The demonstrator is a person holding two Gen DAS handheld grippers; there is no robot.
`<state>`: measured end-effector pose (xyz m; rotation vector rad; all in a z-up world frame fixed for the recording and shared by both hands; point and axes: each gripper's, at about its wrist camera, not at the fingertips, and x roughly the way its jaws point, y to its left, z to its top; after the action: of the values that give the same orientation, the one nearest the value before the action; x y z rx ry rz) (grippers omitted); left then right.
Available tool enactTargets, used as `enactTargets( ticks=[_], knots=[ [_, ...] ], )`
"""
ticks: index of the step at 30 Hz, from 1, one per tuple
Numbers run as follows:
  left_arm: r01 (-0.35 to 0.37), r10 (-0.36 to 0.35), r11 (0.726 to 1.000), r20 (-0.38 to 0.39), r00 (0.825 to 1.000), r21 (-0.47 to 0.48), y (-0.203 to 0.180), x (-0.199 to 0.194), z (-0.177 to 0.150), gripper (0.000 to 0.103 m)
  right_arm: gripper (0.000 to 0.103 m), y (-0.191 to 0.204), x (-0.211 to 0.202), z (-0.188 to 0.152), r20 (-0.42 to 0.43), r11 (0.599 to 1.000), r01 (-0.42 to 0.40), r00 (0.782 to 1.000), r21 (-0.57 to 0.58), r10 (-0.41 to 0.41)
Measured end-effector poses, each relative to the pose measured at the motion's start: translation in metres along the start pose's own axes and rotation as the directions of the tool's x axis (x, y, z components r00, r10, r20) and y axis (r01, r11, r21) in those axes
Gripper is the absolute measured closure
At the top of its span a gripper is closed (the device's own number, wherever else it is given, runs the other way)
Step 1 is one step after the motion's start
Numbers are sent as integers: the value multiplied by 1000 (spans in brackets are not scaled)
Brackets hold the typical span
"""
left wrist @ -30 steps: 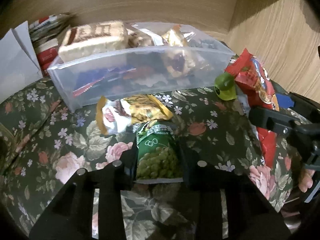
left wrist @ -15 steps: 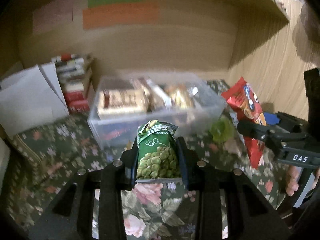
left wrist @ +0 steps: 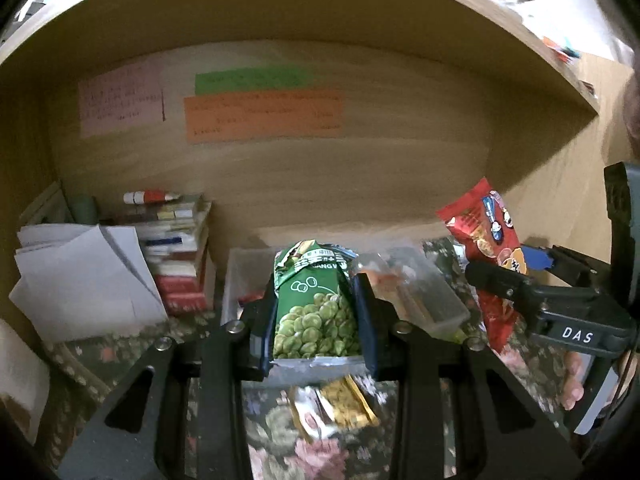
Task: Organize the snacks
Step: 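Lower both bags into the clear plastic box and open both tools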
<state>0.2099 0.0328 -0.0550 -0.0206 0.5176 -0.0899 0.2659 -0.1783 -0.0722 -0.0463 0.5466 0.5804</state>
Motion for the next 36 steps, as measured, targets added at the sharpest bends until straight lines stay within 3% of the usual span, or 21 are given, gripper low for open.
enactTargets(
  ticks=[7, 15, 24, 27, 29, 36],
  knots=[
    [-21, 21, 1000, -33, 999, -22, 14, 33, 6, 69, 37, 2, 34, 14, -28, 999, 17, 999, -34, -18],
    [-22, 18, 999, -106, 994, -36, 31, 74, -1, 69, 37, -5, 79, 18, -126, 998, 14, 992, -62, -22],
    [-5, 0, 999, -145, 989, -38, 34, 90, -1, 68, 36, -15, 104, 11, -219, 1000, -11, 976, -27, 5],
    [-4, -3, 999, -143, 990, -43, 35, 89, -2, 60, 33, -14, 105, 11, -230, 999, -5, 973, -31, -2],
    [-7, 1, 999, -124, 992, -47, 36, 84, -2, 47, 30, -12, 102, 11, -220, 999, 6, 975, -46, -16],
    [5, -8, 999, -74, 997, -39, 30, 55, -2, 35, 21, -6, 77, 10, -173, 996, 30, 984, -87, -45]
  ],
)
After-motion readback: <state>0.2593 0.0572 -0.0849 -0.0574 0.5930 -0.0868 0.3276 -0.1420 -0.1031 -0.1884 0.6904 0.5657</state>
